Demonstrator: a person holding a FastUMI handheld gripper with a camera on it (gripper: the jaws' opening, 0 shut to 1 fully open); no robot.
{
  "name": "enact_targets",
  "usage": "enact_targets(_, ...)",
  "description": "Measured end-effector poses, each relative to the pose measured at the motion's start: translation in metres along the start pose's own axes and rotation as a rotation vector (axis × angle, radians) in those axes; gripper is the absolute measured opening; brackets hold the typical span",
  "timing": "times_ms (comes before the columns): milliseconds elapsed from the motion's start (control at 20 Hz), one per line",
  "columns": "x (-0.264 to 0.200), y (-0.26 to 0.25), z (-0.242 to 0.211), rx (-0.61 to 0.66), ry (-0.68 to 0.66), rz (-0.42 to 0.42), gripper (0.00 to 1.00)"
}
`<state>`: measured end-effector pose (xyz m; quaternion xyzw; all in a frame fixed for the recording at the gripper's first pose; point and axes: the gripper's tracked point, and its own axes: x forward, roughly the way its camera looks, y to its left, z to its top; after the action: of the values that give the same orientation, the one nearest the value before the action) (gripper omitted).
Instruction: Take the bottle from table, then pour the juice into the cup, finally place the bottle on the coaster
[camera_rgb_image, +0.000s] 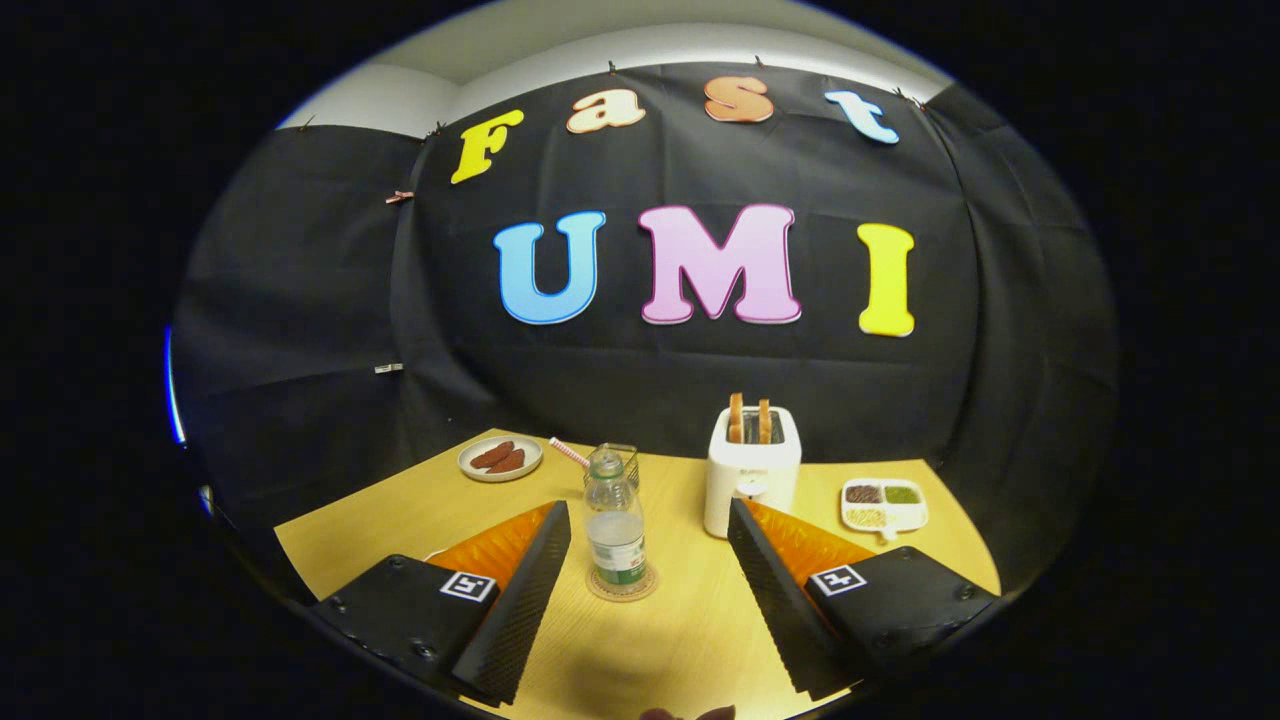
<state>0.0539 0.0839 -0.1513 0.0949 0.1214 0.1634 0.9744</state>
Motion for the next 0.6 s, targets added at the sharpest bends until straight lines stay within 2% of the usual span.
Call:
enact_targets(250,-0.035,-0.002,0.060,-0.041,-0.063,-0.028,0.98)
enact_targets(600,-0.067,0.003,0.093,-0.057,-0.108,-0.064,0.95)
